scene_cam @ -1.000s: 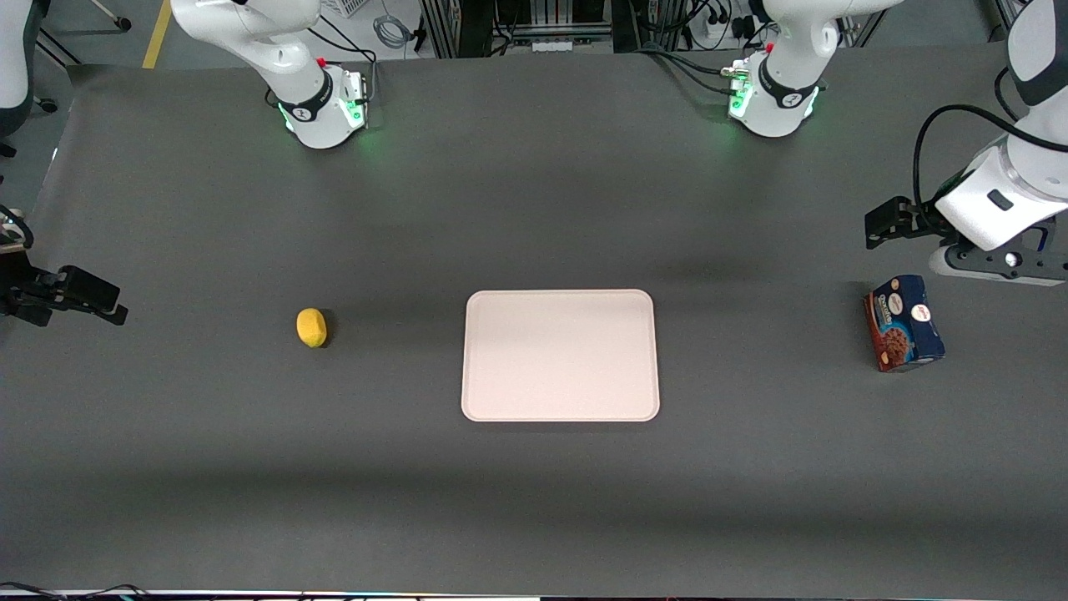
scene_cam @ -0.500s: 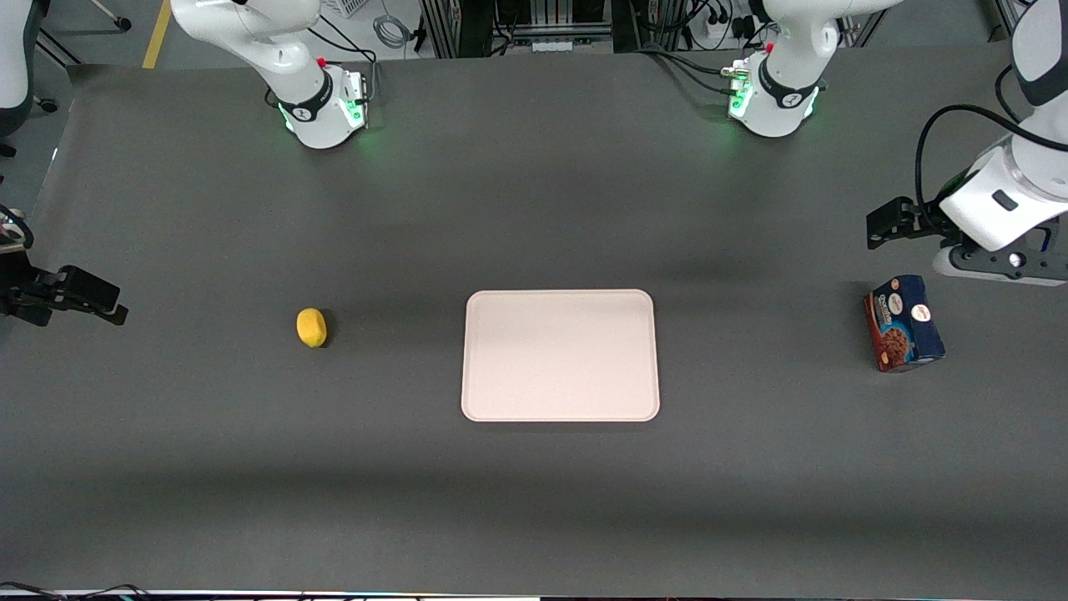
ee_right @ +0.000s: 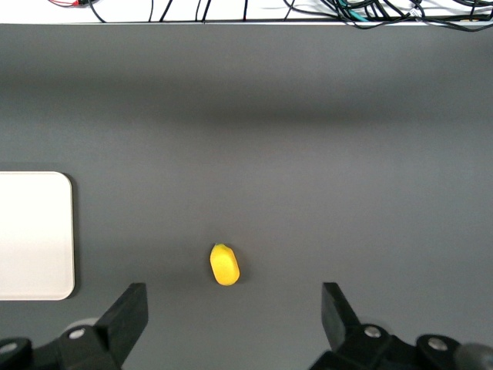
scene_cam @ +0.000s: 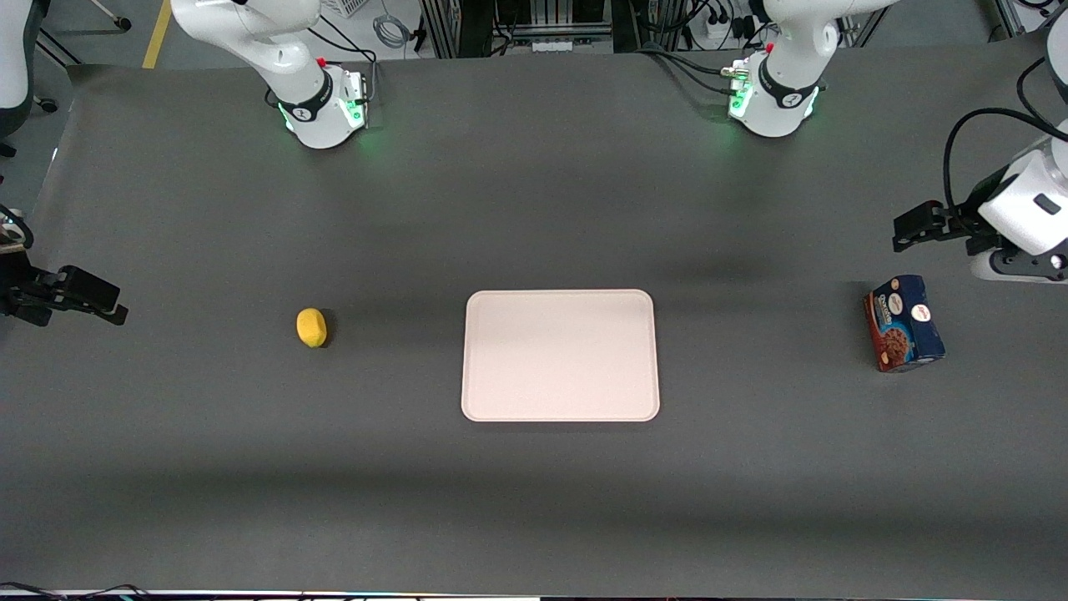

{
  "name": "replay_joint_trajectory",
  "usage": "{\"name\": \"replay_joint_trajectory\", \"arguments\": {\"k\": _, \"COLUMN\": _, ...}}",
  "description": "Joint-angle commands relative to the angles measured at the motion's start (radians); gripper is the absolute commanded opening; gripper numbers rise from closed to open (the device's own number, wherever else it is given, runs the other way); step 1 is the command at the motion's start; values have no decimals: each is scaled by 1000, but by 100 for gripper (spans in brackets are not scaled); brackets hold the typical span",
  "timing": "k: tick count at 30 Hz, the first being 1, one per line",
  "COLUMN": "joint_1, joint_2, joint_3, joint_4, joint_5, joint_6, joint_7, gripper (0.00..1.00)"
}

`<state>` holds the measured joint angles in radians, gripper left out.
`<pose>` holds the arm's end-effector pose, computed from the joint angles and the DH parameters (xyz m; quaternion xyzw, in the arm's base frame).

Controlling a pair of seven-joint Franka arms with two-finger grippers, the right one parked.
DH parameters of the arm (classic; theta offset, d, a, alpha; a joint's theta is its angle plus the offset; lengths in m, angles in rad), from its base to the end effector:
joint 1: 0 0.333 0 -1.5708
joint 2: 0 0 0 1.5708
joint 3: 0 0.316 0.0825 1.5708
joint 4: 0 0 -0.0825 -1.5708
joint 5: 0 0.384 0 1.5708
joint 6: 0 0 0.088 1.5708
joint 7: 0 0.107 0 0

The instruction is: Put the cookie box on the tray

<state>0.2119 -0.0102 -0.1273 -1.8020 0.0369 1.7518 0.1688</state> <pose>0.5535 0.0500 0.5357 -0.9986 0.0457 0.0222 0.0160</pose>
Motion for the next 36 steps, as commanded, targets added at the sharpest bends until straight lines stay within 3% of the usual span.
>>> {"name": "replay_joint_trajectory", "arguments": {"k": 1, "joint_1": 4, "joint_2": -13, "joint_3": 81, "joint_4": -140, "joint_5": 28, "joint_6": 162, "joint_7": 119, "gripper": 100}}
{"name": "replay_joint_trajectory", "arguments": {"k": 9, "joint_1": 6, "joint_2": -34, "joint_3": 123, "joint_4": -378, "joint_5": 26, "joint_6": 423, "joint_7": 139, "gripper": 100}}
{"name": "replay_joint_trajectory", "arguments": {"k": 17, "joint_1": 7, "joint_2": -20, "joint_3": 136, "joint_4": -496, "joint_5": 23, "joint_6": 627, "joint_7": 146, "gripper": 100}}
{"name": "replay_joint_trajectory", "arguments": {"k": 30, "joint_1": 29, "joint_2": 111, "joint_3": 144, "joint_4": -499, "joint_5": -34, "joint_6": 785, "joint_7": 235, "gripper": 100}}
{"name": "replay_joint_trajectory", "arguments": {"k": 36, "joint_1": 27, "joint_2": 161, "joint_3": 144, "joint_4": -497, "joint_5": -106, "joint_6": 813, "joint_7": 239, "gripper": 100}}
